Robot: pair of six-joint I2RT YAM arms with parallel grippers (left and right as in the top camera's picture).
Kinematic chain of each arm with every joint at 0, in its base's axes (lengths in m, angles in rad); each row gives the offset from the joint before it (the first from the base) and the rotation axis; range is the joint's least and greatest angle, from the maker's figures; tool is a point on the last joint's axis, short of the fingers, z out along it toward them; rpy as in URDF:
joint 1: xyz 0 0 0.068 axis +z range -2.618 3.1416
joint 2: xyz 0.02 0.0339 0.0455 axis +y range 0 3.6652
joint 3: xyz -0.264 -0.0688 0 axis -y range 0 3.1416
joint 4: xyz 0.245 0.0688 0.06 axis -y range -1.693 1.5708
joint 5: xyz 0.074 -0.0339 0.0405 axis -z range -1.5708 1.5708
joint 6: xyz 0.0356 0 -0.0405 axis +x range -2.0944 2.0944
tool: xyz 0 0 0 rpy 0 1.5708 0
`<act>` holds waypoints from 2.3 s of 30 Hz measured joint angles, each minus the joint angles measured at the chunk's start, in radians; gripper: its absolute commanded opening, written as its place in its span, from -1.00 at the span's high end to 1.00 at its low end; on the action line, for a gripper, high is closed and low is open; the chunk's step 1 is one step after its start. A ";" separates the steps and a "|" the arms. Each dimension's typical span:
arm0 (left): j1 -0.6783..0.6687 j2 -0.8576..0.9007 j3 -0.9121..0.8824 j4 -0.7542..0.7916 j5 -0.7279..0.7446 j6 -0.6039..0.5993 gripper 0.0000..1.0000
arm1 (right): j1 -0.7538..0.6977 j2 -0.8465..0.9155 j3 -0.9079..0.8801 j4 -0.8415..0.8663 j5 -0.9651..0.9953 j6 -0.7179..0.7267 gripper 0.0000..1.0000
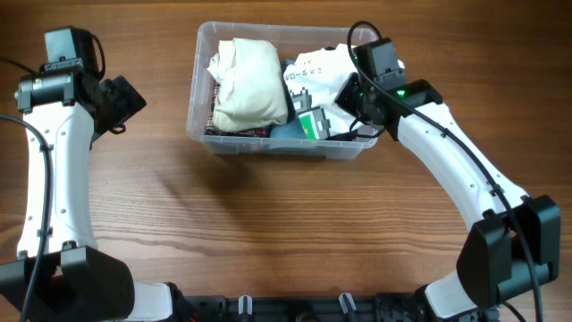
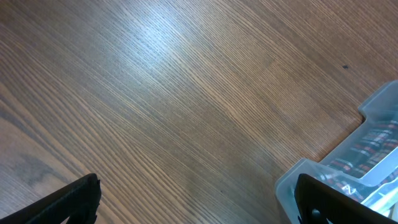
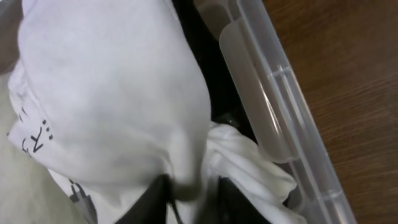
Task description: Pack container
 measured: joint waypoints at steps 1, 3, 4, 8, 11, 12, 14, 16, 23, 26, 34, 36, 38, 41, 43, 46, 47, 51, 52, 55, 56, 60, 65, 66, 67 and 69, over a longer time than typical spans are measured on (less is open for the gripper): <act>0.000 0.000 0.000 0.000 0.000 0.000 -1.00 | 0.000 -0.003 0.000 0.000 0.013 -0.007 0.29; 0.000 0.000 0.000 0.000 0.000 0.000 -1.00 | 0.000 -0.013 0.000 0.010 0.042 -0.034 0.29; 0.000 0.000 0.000 0.000 0.000 0.000 -1.00 | 0.000 -0.023 0.000 0.026 0.051 -0.053 0.30; 0.000 0.000 0.000 0.000 0.000 0.000 -1.00 | 0.000 -0.089 0.000 0.171 0.011 -0.230 0.45; 0.000 0.000 0.000 0.000 0.000 0.000 -1.00 | 0.000 -0.095 0.000 0.245 -0.074 -0.326 0.65; 0.000 0.000 0.000 0.000 0.000 0.000 -1.00 | 0.000 -0.092 0.000 0.262 -0.085 -0.335 0.68; 0.000 0.000 0.000 0.000 0.000 0.000 -1.00 | 0.000 -0.062 0.000 0.315 -0.113 -0.370 0.71; 0.000 0.000 0.000 0.000 0.000 0.000 -0.99 | 0.000 -0.010 0.000 0.342 -0.126 -0.384 0.74; 0.000 0.000 0.000 0.000 0.000 0.000 -1.00 | 0.000 0.218 0.019 0.441 -0.174 -0.390 0.28; 0.000 0.000 0.000 0.000 0.000 0.000 -0.99 | 0.000 0.210 0.021 0.441 -0.193 -0.382 0.03; 0.000 0.000 0.000 0.002 0.000 0.000 -0.99 | 0.055 -0.225 0.002 0.208 -0.198 -0.453 -0.31; 0.000 0.000 0.000 0.001 0.000 0.000 -1.00 | 0.109 -0.367 0.004 0.143 -0.209 -0.512 -0.41; 0.000 0.000 0.000 0.000 0.000 0.000 -0.99 | 0.168 -0.499 0.010 0.068 -0.241 -0.545 -0.99; 0.000 0.000 0.000 0.000 0.000 0.000 -1.00 | 0.222 -0.627 0.010 -0.049 -0.349 -0.575 -0.99; 0.000 0.000 0.000 0.001 0.000 0.000 -1.00 | 0.228 -0.674 0.010 -0.117 -0.400 -0.580 -0.99; 0.000 0.000 0.000 0.000 0.000 0.000 -0.99 | 0.228 -0.721 0.010 -0.237 -0.436 -0.555 -0.99; 0.000 0.000 0.000 0.000 0.000 0.000 -0.99 | 0.228 -0.731 0.010 -0.265 -0.443 -0.534 -0.99; 0.000 0.000 0.000 0.000 0.000 0.000 -0.99 | 0.228 -0.756 0.009 -0.341 -0.426 -0.469 -0.99; 0.000 0.000 0.000 0.000 0.000 0.000 -1.00 | 0.228 -0.761 0.009 -0.342 -0.401 -0.463 -1.00; 0.000 0.000 0.000 0.000 0.000 0.000 -1.00 | 0.228 -0.785 0.009 -0.341 -0.339 -0.478 -1.00; 0.000 0.000 0.000 0.000 0.000 0.000 -0.99 | 0.228 -0.800 0.009 -0.341 -0.320 -0.487 -1.00; 0.000 0.000 0.000 0.000 0.000 0.000 -1.00 | 0.228 -0.877 0.009 -0.345 -0.259 -0.505 -1.00; 0.000 0.000 0.000 0.000 0.000 0.000 -0.99 | 0.228 -0.983 0.005 -0.394 -0.079 -0.509 -0.99; 0.000 0.000 0.000 0.000 0.000 0.000 -1.00 | 0.224 -0.999 -0.004 -0.399 -0.031 -0.511 -0.99; 0.000 0.000 0.000 0.000 0.000 0.000 -1.00 | 0.214 -1.011 -0.017 -0.399 0.007 -0.512 -0.99; 0.000 0.000 0.000 0.000 0.000 0.000 -0.99 | 0.175 -1.040 -0.065 -0.396 0.075 -0.512 -0.99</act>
